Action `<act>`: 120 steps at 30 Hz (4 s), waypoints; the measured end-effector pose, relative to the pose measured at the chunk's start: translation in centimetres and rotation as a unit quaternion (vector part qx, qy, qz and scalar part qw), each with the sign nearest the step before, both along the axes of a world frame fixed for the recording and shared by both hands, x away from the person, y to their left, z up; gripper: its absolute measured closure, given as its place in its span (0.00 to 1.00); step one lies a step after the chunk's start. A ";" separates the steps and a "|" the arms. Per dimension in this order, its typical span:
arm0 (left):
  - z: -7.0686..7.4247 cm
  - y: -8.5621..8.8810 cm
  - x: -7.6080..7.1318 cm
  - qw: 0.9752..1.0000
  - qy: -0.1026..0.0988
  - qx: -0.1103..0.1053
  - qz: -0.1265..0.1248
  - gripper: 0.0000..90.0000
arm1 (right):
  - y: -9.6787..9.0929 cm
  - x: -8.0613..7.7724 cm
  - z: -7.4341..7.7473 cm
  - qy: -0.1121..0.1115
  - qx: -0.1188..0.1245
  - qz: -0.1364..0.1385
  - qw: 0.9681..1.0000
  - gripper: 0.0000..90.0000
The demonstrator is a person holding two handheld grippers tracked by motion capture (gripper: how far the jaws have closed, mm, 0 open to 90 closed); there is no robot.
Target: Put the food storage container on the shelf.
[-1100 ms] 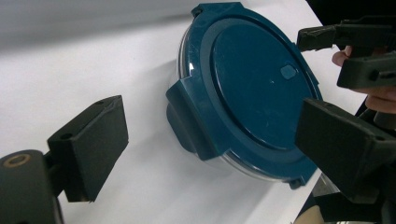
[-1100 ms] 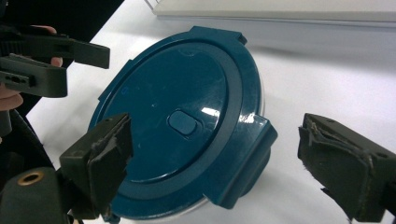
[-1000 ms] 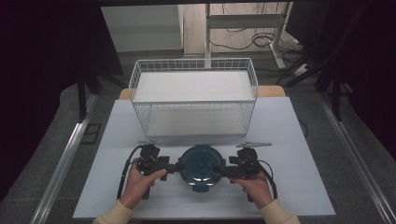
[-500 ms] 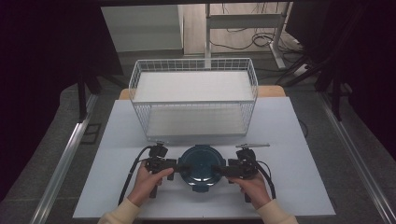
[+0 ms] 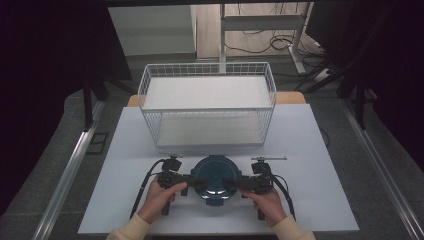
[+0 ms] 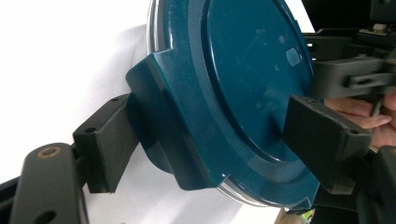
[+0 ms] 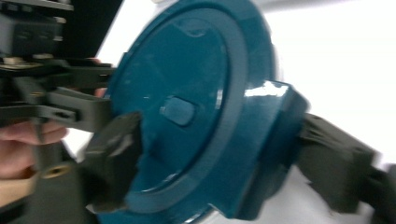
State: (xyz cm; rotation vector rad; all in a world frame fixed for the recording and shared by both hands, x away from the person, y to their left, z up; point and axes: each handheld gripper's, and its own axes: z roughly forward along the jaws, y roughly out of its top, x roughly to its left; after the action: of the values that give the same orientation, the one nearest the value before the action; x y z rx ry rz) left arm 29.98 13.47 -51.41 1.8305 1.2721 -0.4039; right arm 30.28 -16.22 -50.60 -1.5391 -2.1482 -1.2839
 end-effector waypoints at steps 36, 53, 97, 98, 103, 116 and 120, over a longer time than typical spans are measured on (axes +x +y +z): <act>2.9 0.8 -3.4 0.996 -0.077 -0.005 0.042 0.43 | -1.3 -2.5 1.3 -0.069 0.054 0.009 0.996 0.46; 5.7 0.7 -4.3 0.990 -0.136 -0.003 0.036 0.43 | -1.4 -3.1 4.6 -0.147 0.044 0.029 0.988 0.46; 13.0 1.6 0.5 0.984 -0.174 -0.012 0.039 0.42 | -0.3 1.4 12.3 -0.193 0.031 0.039 0.980 0.46; 13.3 1.6 0.7 0.984 -0.175 -0.011 0.040 0.42 | -0.3 1.6 12.6 -0.194 0.031 0.039 0.980 0.46; 14.4 1.7 1.3 0.983 -0.181 -0.011 0.039 0.42 | -0.2 2.2 13.8 -0.199 0.030 0.040 0.979 0.46; 17.1 2.1 2.5 0.980 -0.194 -0.017 0.041 0.42 | 0.2 3.6 17.0 -0.213 0.021 0.049 0.976 0.46; 17.8 2.3 3.1 0.980 -0.195 -0.020 0.044 0.42 | 0.4 4.3 17.8 -0.218 0.018 0.052 0.974 0.46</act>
State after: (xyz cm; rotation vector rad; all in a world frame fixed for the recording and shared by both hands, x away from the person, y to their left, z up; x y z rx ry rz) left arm 33.04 15.78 -33.66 1.7067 1.0579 -0.0160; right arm 34.55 -15.79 -32.76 -1.1940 -2.3983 -1.7437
